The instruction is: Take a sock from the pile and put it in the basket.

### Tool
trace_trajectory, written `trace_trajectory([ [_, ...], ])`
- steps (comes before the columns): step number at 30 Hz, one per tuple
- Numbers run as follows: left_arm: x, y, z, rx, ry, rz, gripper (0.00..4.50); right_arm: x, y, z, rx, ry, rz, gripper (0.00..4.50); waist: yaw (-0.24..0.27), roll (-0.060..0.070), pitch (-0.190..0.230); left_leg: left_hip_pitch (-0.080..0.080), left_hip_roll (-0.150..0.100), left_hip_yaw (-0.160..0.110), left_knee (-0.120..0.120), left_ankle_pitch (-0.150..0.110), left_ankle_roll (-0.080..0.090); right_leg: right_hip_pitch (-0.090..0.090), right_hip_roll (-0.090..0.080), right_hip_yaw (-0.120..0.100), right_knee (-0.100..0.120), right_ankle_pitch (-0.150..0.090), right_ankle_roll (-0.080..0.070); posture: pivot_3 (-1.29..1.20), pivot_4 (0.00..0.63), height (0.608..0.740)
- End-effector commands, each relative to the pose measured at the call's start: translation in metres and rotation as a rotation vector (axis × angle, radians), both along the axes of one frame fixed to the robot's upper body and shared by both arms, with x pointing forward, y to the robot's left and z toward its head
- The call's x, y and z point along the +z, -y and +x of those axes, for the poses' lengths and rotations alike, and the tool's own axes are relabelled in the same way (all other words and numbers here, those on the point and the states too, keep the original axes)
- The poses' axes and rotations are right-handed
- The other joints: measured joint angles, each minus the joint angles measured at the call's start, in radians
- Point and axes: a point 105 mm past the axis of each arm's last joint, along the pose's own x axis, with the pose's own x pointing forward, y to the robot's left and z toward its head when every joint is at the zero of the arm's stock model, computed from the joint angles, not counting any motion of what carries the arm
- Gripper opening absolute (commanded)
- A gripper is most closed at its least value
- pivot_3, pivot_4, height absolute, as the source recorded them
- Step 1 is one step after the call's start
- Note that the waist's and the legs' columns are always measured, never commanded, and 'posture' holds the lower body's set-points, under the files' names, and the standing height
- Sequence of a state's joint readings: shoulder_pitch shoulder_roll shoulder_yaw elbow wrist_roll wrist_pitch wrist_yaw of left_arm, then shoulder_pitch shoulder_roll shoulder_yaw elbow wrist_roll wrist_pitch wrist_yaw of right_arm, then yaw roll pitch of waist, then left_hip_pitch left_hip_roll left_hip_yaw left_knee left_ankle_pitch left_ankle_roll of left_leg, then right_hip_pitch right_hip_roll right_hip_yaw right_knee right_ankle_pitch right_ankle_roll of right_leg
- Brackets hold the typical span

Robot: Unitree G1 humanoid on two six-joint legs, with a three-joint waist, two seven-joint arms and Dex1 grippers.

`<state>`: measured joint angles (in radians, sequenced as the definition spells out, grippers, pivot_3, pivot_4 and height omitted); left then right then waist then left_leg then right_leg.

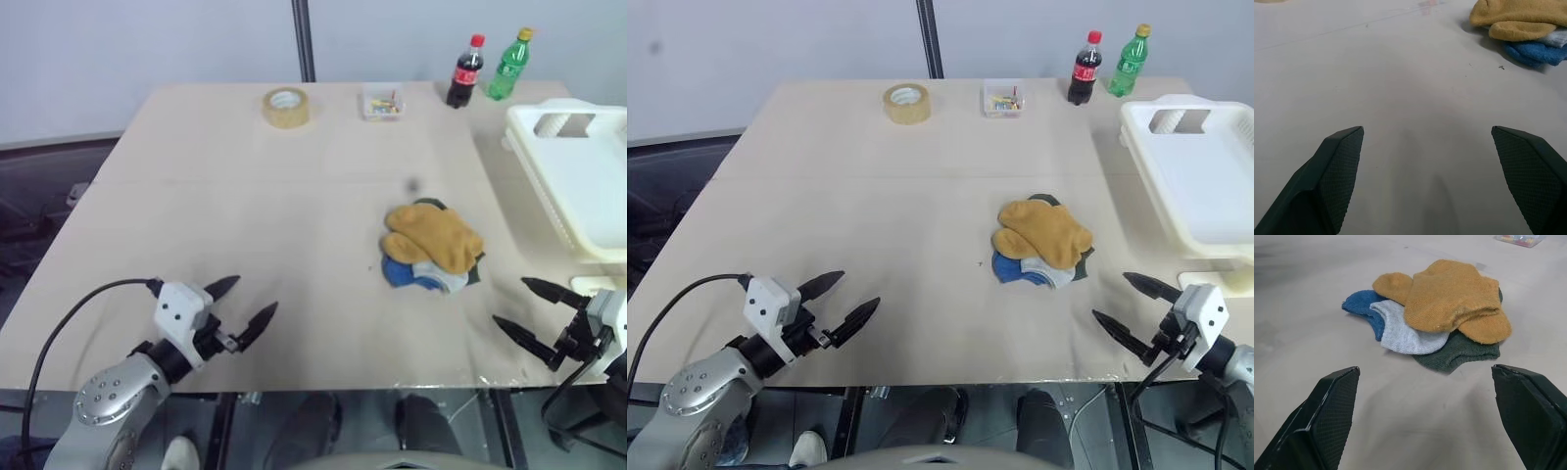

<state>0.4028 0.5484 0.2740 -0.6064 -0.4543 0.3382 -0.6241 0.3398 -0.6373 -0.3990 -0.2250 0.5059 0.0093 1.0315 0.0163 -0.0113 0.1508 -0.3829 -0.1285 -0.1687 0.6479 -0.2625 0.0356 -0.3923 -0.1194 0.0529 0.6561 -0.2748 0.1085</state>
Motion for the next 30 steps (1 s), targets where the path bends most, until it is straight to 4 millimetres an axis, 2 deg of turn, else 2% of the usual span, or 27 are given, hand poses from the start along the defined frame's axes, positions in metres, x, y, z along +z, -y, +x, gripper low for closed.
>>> trace_trajectory([
  [1, 0.01, 0.004, -0.002, -0.021, 0.038, 0.007, 4.46, 0.007, 0.0, 0.001, 0.014, 0.042, -0.023, 4.5, 0.0, 0.0, 0.0, 0.0, 0.0, 0.0, 0.0, 0.0, 0.0, 0.0, 0.0, 0.0, 0.0, 0.0, 0.0, 0.0, 0.15, 0.74],
  [25, 0.009, 0.007, -0.004, -0.07, 0.024, -0.027, 4.46, 0.015, -0.003, -0.002, 0.012, 0.061, -0.033, 4.5, 0.0, 0.0, 0.0, 0.0, 0.0, 0.0, 0.0, 0.0, 0.0, 0.0, 0.0, 0.0, 0.0, 0.0, 0.0, 0.0, 0.15, 0.74],
  [28, 0.007, 0.01, 0.004, -0.062, 0.019, -0.063, 4.46, 0.016, -0.006, -0.002, 0.016, 0.065, -0.031, 4.5, 0.001, 0.0, 0.0, 0.0, 0.0, 0.0, 0.0, 0.0, 0.0, 0.0, 0.0, 0.0, 0.0, 0.0, 0.0, 0.0, 0.15, 0.74],
  [30, 0.007, 0.023, 0.019, -0.085, 0.019, -0.119, 4.46, 0.019, -0.011, 0.0, 0.02, 0.077, -0.023, 4.5, 0.006, 0.001, 0.0, 0.0, 0.0, 0.0, 0.0, 0.0, 0.0, 0.0, 0.0, 0.0, 0.0, 0.0, 0.0, 0.0, 0.15, 0.74],
])
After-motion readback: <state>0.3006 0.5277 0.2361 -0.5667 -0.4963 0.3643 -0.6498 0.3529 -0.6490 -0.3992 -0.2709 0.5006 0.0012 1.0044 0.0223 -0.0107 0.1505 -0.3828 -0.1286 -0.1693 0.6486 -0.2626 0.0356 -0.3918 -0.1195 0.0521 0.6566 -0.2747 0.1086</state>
